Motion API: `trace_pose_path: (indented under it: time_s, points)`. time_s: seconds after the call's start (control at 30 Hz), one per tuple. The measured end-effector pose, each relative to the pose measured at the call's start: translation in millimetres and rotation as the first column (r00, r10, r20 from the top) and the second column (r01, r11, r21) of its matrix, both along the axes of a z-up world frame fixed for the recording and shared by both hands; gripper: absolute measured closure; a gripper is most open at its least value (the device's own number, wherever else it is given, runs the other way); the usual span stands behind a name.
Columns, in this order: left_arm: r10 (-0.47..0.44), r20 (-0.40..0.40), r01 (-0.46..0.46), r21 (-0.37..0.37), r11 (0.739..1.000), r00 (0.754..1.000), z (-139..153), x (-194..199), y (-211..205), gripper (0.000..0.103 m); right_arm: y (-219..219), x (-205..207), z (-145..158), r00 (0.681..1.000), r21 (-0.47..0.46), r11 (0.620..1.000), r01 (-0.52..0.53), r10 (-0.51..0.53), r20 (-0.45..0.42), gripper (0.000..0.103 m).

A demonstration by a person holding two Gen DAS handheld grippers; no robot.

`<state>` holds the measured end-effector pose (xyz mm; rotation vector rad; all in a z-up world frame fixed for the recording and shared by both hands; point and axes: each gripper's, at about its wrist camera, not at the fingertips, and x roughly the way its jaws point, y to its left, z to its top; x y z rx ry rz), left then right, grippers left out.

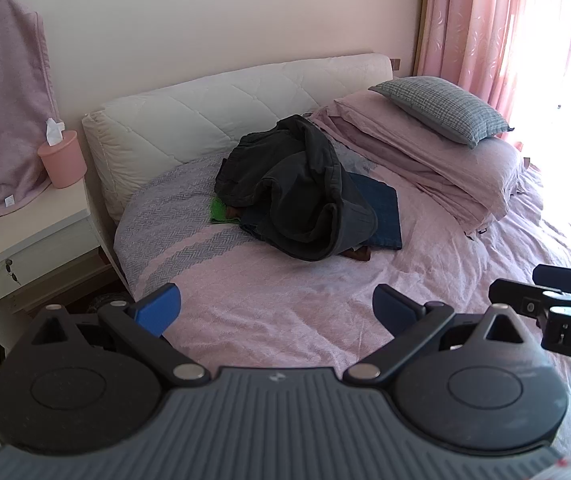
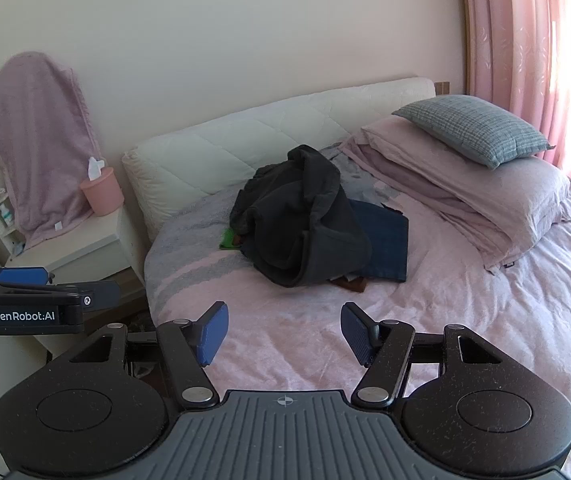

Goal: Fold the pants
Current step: 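Move both grippers toward the heap of black clothing on the bed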

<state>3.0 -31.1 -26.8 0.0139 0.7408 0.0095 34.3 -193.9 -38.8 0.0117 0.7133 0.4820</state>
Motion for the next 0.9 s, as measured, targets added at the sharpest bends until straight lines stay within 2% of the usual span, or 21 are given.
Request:
trace_pose_path:
  time_s: [0.53,0.9]
  points:
    - [0.057,0.004,-0.057,0.002,0.998,0.998,3.9,-1.3,-21.1,0.002,-19.1,10.0,-2.3,0.999,0.020,0.999,-0.048,0.048,0.015,0.043]
    - [0.049,-0.023,-0.049,0.013,0.999,0.999,-1.7,31.9,-15.2,0.002,-15.3,30.0,-8.9,0.999,0.035,0.999,-0.039,0.039,0.003,0.043]
